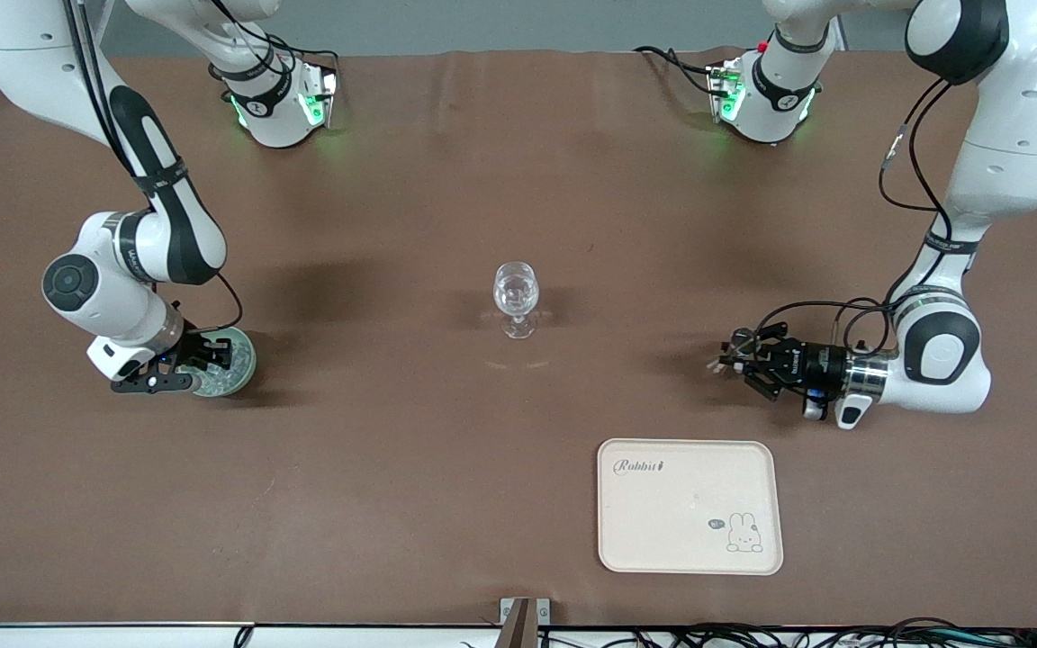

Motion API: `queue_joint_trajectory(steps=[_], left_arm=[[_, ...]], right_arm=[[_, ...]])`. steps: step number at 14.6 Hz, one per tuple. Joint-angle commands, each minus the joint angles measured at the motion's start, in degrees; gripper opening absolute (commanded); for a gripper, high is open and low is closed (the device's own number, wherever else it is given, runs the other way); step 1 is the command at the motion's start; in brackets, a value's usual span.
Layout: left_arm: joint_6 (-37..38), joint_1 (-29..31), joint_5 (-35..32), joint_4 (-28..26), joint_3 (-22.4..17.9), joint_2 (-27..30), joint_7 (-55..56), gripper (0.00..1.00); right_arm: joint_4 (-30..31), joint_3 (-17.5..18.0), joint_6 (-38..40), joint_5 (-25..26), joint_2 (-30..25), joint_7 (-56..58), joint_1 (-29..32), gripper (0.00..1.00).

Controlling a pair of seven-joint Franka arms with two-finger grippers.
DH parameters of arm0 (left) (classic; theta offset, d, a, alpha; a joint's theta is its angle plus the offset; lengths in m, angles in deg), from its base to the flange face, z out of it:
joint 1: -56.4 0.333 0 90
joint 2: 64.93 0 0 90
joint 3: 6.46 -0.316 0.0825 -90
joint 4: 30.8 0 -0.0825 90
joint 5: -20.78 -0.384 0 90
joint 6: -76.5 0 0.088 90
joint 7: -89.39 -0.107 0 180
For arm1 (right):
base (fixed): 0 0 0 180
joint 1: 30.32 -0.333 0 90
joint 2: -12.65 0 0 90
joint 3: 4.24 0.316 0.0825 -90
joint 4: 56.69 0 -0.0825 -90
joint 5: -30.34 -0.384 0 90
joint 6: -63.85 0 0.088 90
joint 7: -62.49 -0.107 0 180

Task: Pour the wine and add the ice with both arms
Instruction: 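Carry the jigger over the wine glass with the left gripper, then tilt the jigger into the glass while the right gripper lifts the ice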

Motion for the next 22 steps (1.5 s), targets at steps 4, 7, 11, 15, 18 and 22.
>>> queue_joint_trajectory(steps=[4, 7, 11, 15, 18, 22], left_arm=[[-11.1, -7.0, 0.8, -3.6, 4.7, 10.9, 12.0, 0.0], [-17.2, -12.9, 0.7, -6.9, 4.7, 15.7, 16.9, 0.0], [-24.3, -19.0, -0.1, -10.0, 4.6, 19.9, 22.2, 0.0], [-30.5, -25.4, -7.4, -10.8, 4.6, 22.5, 32.6, 0.0], [-31.7, -28.4, -19.6, -8.9, 4.8, 21.9, 45.6, 0.0], [-31.7, -31.5, -25.6, -8.7, 4.6, 22.1, 51.0, 0.0]], right_arm=[[0.4, 0.1, -0.2, 0.7, 0.4, 0.3, 0.0, 0.42], [0.4, 0.2, -0.1, 0.7, 0.4, 0.2, 0.0, 0.4], [0.2, 0.2, 0.0, 0.7, 0.4, -0.4, 0.0, 0.2], [-3.4, 0.2, 4.3, 0.5, 0.3, -0.4, 0.0, 0.1], [-8.9, 0.2, 12.7, -0.1, 0.1, -0.6, 0.0, 0.05], [-13.3, 0.3, 19.4, -0.2, -3.9, -6.5, -0.1, 0.01]])
